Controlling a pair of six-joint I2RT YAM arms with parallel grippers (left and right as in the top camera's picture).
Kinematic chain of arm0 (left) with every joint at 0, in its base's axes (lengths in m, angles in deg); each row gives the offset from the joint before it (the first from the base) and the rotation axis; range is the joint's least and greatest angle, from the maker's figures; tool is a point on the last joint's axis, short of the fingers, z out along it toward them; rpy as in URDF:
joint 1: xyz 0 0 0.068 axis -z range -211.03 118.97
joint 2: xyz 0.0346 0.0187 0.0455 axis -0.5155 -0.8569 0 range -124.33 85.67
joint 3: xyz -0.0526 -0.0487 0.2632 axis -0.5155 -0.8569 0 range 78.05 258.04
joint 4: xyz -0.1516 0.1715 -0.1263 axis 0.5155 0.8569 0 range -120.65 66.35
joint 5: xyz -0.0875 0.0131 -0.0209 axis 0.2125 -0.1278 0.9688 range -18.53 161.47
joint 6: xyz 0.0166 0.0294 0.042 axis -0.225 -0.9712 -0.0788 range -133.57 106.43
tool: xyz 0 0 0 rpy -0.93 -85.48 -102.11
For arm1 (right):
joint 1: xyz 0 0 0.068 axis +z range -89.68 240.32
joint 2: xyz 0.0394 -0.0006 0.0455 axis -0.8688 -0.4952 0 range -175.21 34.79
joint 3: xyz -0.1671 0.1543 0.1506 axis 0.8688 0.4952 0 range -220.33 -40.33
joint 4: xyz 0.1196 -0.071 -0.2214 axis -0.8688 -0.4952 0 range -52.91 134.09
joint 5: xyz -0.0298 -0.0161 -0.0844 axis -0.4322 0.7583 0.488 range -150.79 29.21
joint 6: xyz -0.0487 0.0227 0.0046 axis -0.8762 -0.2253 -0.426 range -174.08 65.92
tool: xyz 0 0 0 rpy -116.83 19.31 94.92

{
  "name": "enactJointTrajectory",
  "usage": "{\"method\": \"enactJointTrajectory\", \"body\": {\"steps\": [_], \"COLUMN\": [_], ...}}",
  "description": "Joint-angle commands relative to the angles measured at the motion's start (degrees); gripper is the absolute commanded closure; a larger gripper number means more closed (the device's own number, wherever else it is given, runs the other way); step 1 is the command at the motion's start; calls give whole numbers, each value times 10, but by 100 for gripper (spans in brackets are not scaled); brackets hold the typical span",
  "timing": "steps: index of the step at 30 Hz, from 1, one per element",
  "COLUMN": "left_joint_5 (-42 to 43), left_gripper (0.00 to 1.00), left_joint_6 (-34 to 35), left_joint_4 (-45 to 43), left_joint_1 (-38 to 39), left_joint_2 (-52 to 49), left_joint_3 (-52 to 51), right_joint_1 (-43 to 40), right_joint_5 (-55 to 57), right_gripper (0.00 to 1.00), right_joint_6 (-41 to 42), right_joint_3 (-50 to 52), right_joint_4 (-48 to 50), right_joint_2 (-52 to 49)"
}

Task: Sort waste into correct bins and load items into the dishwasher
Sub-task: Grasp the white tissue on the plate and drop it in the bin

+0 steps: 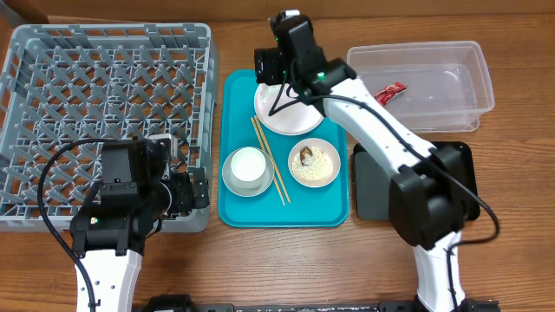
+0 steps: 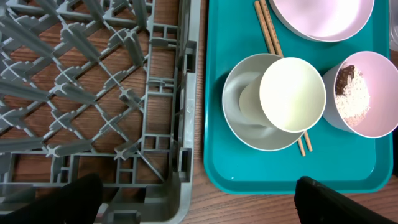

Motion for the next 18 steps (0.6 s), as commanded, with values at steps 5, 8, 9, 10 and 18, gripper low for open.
{"method": "enactJointTrajectory", "body": {"steps": [5, 8, 9, 10, 18], "left_joint_5": [4, 5, 5, 5, 5], "left_gripper": [0, 0, 0, 0, 0], "left_joint_6": [3, 3, 3, 3, 3], "left_joint_4": [-1, -1, -1, -1, -1], "left_joint_1": [-2, -2, -2, -2, -2], "left_joint_2": [1, 1, 1, 1, 1], "left_joint_3": [16, 16, 16, 16, 16], "right_joint_1": [1, 1, 1, 1, 1], "right_joint_5": [27, 27, 27, 27, 19], "right_gripper": [13, 13, 13, 14, 46], "right_joint_6": [-1, -1, -1, -1, 1], "right_joint_3": [3, 3, 3, 3, 3], "right_joint_4": [19, 24, 24, 24, 10], "right_joint_2": [-75, -97, -104, -108, -117]}}
